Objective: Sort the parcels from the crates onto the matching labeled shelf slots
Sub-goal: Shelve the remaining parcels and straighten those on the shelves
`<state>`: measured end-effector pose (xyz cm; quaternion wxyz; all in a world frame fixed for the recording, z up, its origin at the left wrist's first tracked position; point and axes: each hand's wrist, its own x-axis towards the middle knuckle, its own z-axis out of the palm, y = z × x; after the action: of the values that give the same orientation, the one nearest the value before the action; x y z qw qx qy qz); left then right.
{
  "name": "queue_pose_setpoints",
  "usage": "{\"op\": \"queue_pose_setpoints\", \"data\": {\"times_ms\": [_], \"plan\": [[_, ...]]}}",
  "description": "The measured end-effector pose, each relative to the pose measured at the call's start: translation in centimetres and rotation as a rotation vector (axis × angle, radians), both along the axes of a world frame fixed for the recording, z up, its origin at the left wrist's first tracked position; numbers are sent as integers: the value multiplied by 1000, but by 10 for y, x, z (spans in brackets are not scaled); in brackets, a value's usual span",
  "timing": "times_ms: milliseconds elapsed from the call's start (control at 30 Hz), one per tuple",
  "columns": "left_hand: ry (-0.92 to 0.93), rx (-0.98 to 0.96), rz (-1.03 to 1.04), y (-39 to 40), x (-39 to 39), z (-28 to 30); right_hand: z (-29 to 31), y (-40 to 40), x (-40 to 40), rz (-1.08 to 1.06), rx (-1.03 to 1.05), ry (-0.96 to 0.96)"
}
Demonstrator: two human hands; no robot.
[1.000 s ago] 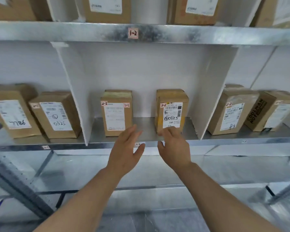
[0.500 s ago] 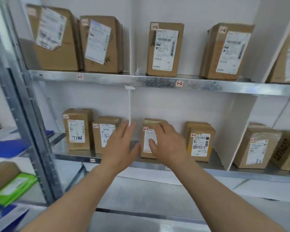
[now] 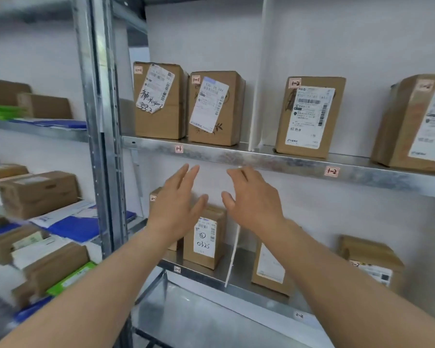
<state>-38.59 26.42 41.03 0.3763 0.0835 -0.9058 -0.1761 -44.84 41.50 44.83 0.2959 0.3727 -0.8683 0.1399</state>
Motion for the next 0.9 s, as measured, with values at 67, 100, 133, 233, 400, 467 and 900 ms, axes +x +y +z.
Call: {"op": "queue_pose_setpoints", "data": {"times_ms": [67,100,133,233,400,467,900], "plan": [[12,25,31,-16,2,7,6,-15,-5,25,-18,-17],[13,33,51,-26,3,11,9,-24,-7,39,-23,-17],[18,33,70,-36,3,14,13,-33,-9,53,-28,-17],[62,53,83,-73,-4,27,26,-64,-18,102,-87,-51],[119,156,70,-142,-25,53,50,-122,-31,172,-162,-143],[126,187,53,-167,-35,64,62,-148,-37,160,-136,-185],[38,489,-169,-271,-116,104,106,-261,-81,-59,-275,-566]]}}
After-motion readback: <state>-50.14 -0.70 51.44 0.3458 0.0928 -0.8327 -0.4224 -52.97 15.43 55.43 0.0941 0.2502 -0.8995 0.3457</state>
